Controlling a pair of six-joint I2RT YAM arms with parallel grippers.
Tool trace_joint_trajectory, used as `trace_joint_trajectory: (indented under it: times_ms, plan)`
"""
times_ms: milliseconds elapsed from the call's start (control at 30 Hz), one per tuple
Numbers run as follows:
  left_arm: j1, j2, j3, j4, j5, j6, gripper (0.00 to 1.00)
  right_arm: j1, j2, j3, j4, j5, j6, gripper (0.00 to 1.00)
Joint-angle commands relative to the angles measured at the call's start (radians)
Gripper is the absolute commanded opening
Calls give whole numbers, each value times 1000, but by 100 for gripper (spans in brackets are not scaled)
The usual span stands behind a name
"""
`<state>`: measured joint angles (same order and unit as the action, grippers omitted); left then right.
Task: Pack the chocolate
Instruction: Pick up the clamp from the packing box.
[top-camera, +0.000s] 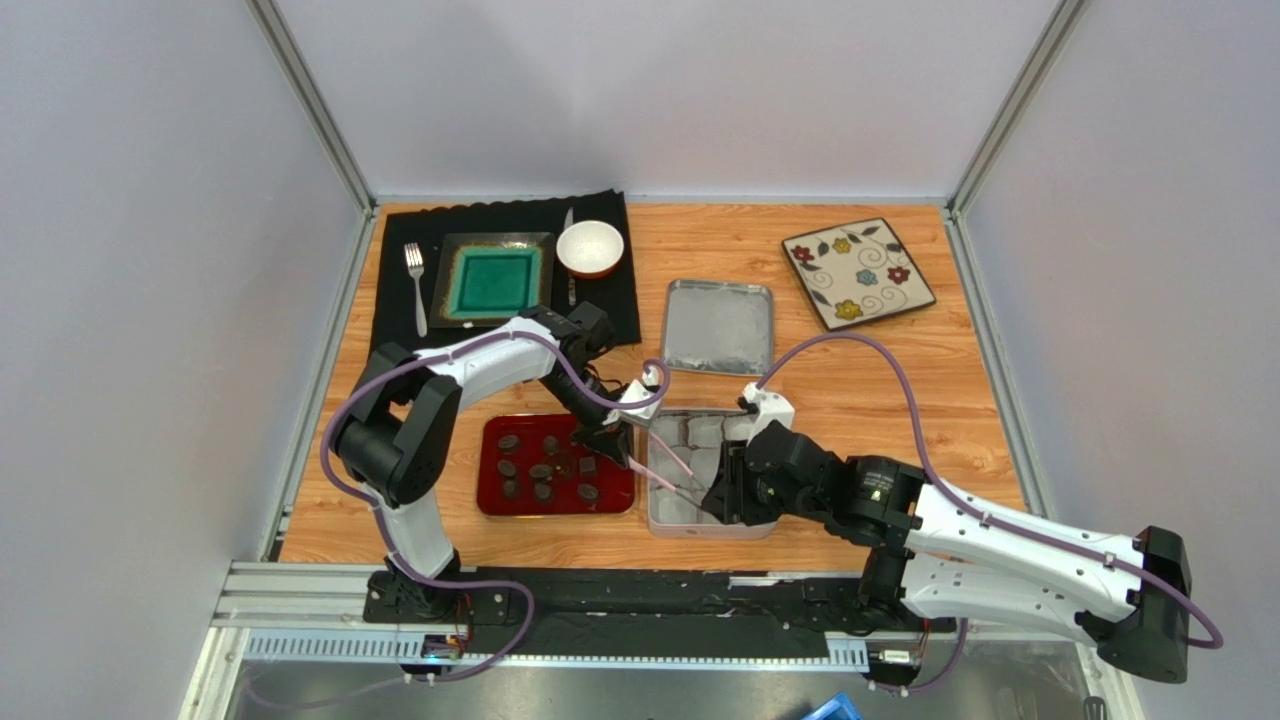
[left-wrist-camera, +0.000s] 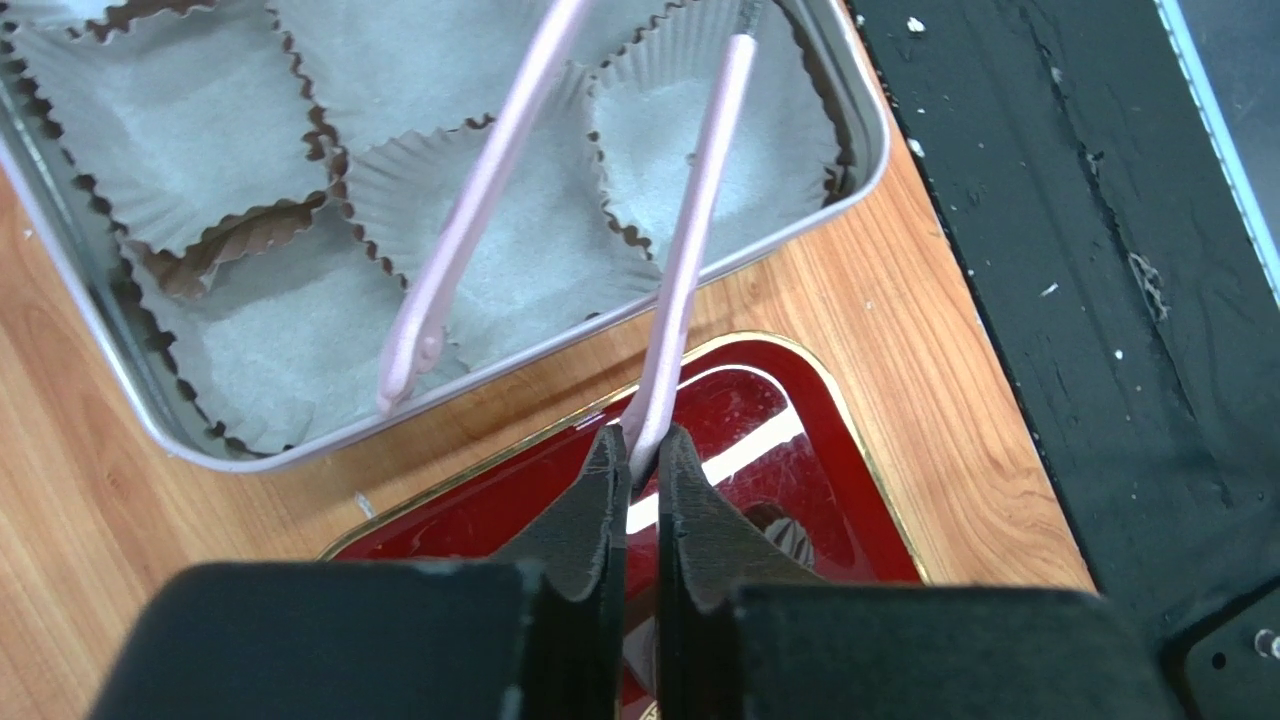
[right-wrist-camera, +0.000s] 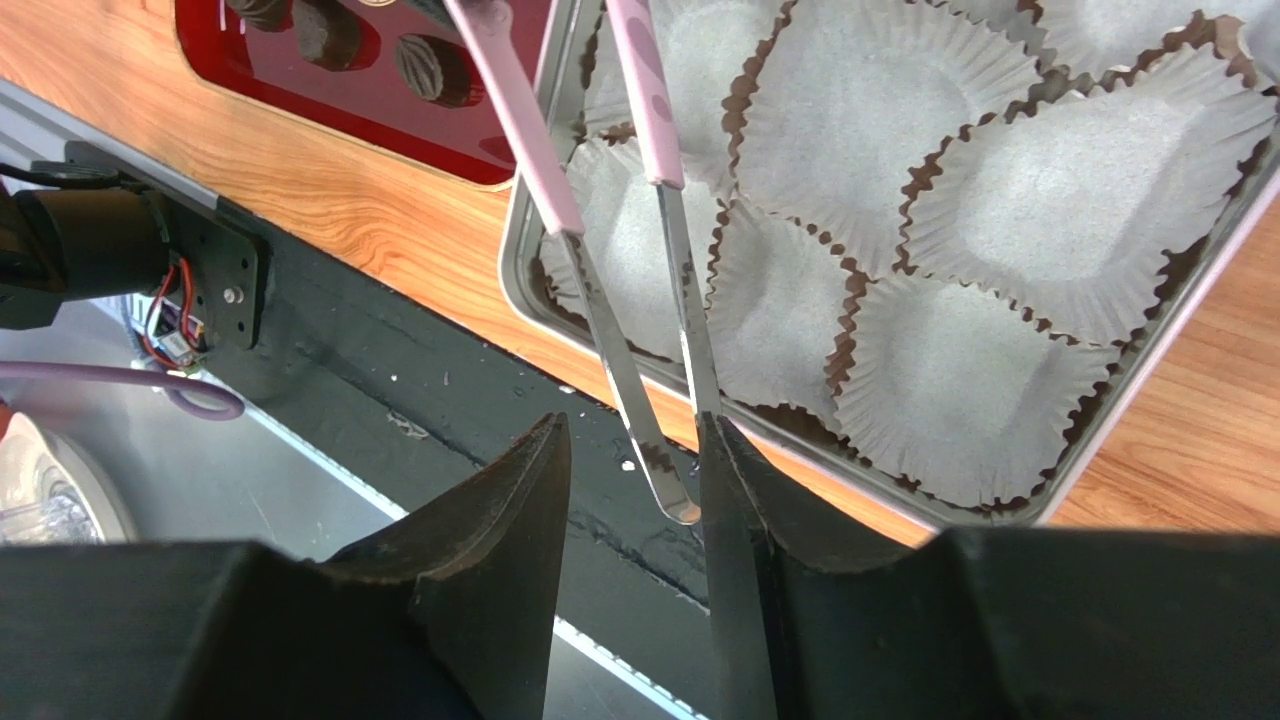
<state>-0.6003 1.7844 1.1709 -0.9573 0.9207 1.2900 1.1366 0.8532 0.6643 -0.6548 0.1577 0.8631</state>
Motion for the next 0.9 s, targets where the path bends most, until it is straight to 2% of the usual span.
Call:
trace_joint_trajectory:
  times_ms: [0,300,400,500,533,600,867]
  plan:
    - [-10,-3,35,-17,-2,48,0,5,-20,-12,12,11,17,39]
    - [-10,-39,59,-78,-36,61,0,5,-31,26,-22,35,-2,40]
    - [-9,-66,59,-95,-36,58,0,5,-63,87,-68,72,-45,48]
    - [-9,-97,67,-95,-28,46,0,6,-101,144,-103,112,-88,59]
    - [-10,-102,70,-93,-19,42,0,5,-112,156,-115,117,-98,67]
    - [-10,-117,85,-95,-7,25,0,5,-141,184,-124,129,-119,72]
    - [-9,-161,179,-139,53,-20,0,5,-244,218,-98,172,-229,76]
